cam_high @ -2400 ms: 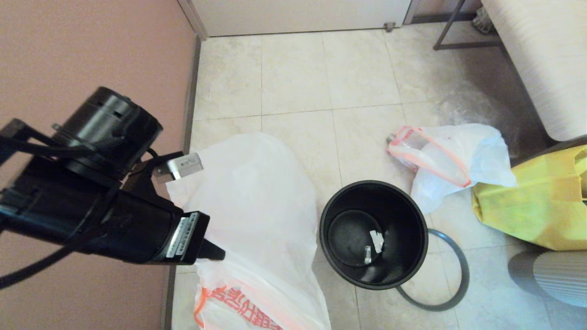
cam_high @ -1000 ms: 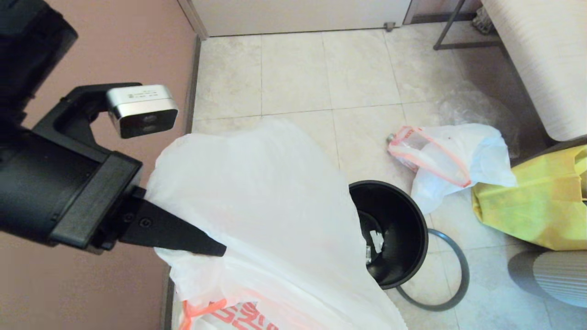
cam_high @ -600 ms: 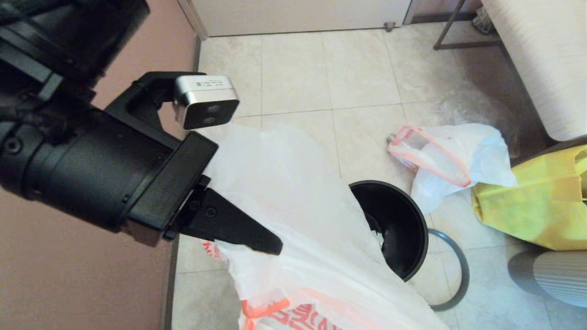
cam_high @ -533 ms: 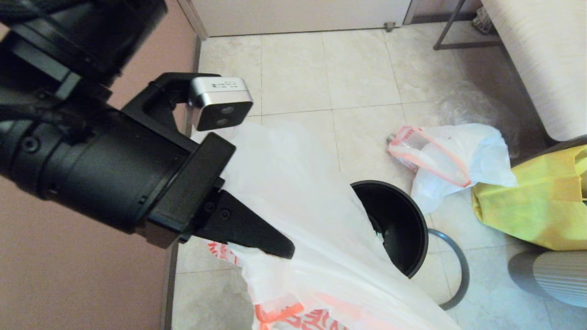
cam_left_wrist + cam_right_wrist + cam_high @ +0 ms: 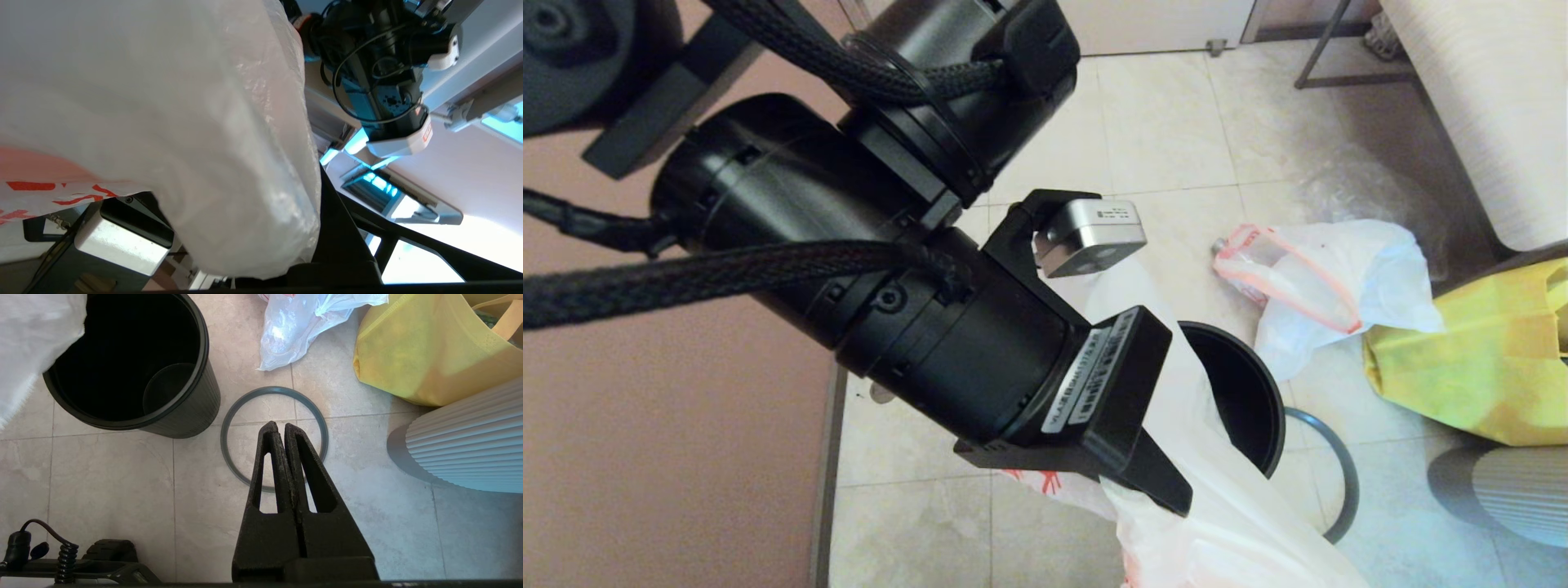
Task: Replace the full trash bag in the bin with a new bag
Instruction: Put the new garbage bag on the trash can
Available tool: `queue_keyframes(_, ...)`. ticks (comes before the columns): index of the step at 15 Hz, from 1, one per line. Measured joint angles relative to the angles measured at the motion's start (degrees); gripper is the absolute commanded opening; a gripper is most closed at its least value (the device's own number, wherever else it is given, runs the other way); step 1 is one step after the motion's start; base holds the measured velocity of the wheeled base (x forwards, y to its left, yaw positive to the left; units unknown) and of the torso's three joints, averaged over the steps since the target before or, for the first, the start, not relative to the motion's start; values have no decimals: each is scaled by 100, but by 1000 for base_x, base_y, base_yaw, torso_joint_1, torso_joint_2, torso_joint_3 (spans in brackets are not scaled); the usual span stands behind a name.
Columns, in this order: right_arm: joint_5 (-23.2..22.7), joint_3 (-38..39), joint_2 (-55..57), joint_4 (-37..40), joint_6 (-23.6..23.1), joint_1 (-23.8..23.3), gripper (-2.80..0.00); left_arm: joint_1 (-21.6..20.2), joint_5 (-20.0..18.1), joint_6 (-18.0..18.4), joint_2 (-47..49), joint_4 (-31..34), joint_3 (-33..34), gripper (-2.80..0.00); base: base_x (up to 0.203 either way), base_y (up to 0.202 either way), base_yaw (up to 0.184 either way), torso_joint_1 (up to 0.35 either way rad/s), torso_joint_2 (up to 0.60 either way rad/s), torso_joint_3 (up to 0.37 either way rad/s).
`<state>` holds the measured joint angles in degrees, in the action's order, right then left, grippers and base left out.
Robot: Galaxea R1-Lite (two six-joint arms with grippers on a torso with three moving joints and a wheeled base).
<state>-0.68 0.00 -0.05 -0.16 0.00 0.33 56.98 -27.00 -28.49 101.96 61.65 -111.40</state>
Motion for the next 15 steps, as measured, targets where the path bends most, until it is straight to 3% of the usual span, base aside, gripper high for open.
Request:
queue_keyframes(7, 0, 0, 0, 0, 0, 0, -280, 136, -166, 68, 83, -39, -1, -280, 0, 0, 0, 0, 0, 0)
queue_keyframes(11, 1, 0, 0, 1, 0, 0, -280, 155, -172, -145, 264, -954, 99, -280, 0, 0, 0, 0, 0, 0)
queue_keyframes(15, 0, 0, 0, 0, 0, 0, -280, 266, -184, -284, 456, -1417, 47, -280, 0, 0, 0, 0, 0, 0)
